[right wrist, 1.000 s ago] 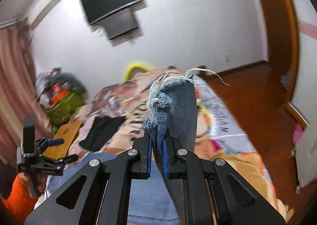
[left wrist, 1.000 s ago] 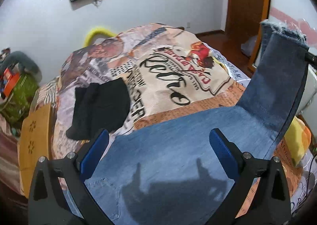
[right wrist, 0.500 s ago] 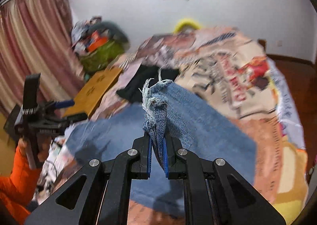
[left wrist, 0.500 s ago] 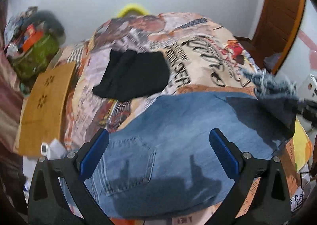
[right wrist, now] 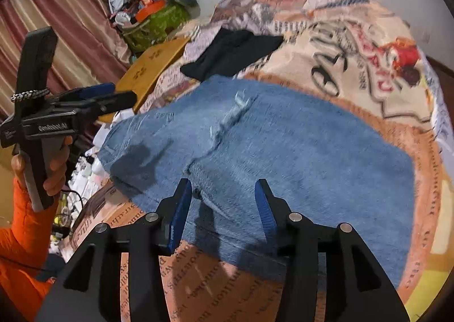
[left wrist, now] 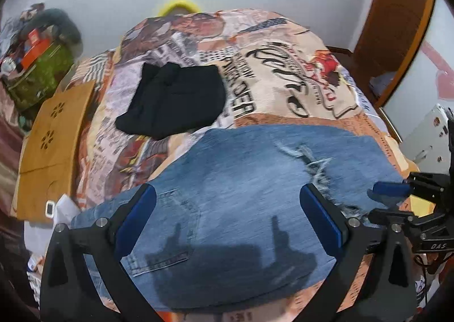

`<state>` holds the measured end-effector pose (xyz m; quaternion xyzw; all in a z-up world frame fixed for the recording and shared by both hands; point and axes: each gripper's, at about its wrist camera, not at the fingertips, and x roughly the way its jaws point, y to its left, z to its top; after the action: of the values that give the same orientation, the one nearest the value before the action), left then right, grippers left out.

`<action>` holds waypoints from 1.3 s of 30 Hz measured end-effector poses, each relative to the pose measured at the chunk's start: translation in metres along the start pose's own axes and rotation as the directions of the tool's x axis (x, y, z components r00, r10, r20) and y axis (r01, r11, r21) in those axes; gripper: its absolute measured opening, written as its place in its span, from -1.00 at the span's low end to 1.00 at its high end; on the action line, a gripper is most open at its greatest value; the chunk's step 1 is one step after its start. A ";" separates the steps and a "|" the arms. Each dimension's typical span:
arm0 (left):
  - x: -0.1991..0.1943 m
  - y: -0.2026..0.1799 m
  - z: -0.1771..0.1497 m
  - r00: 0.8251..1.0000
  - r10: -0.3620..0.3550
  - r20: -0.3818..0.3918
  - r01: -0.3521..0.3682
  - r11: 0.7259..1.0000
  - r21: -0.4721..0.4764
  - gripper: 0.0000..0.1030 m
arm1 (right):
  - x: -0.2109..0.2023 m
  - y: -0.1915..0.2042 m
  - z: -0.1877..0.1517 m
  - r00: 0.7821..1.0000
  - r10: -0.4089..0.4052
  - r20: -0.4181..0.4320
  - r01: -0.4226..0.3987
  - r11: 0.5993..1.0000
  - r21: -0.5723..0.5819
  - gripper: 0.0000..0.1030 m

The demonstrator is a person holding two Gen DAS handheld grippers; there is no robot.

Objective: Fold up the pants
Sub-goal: 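Lay the frayed leg hem over the jeans with the right gripper and open it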

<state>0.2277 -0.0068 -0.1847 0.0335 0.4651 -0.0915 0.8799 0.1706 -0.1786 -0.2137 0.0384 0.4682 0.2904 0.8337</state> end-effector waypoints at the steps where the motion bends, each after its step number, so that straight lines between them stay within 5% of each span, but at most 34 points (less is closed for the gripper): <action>1: 0.001 -0.008 0.004 1.000 -0.010 0.002 0.010 1.000 0.016 0.99 | -0.008 -0.003 0.001 1.000 -0.008 0.022 0.008 1.000 0.009 -0.05; 8: 0.012 -0.055 0.032 0.998 -0.059 0.019 0.057 0.992 0.109 0.99 | -0.054 -0.034 0.010 0.978 -0.129 0.163 0.118 0.990 0.071 0.11; 13: 0.031 -0.086 0.050 0.996 -0.085 -0.001 0.085 0.984 0.155 0.99 | -0.069 -0.064 0.013 0.967 -0.179 0.184 0.156 0.979 0.134 0.13; 21: 0.086 -0.121 0.055 0.993 -0.041 -0.110 0.065 0.972 0.226 0.99 | -0.046 -0.109 0.008 0.973 -0.202 0.108 0.177 0.962 0.207 0.13; 26: 0.123 -0.126 0.037 0.971 -0.015 -0.238 0.072 0.969 0.236 0.99 | -0.003 -0.134 -0.006 0.983 -0.182 -0.018 0.180 0.950 0.254 0.13; 39: 0.104 -0.117 0.006 0.983 -0.033 -0.179 0.081 0.961 0.265 1.00 | -0.008 -0.116 -0.047 0.984 -0.176 -0.017 0.175 0.959 0.223 0.17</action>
<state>0.2674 -0.1364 -0.2634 0.1481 0.5234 -0.1765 0.8203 0.1821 -0.2883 -0.2728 0.0906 0.4980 0.1609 0.8473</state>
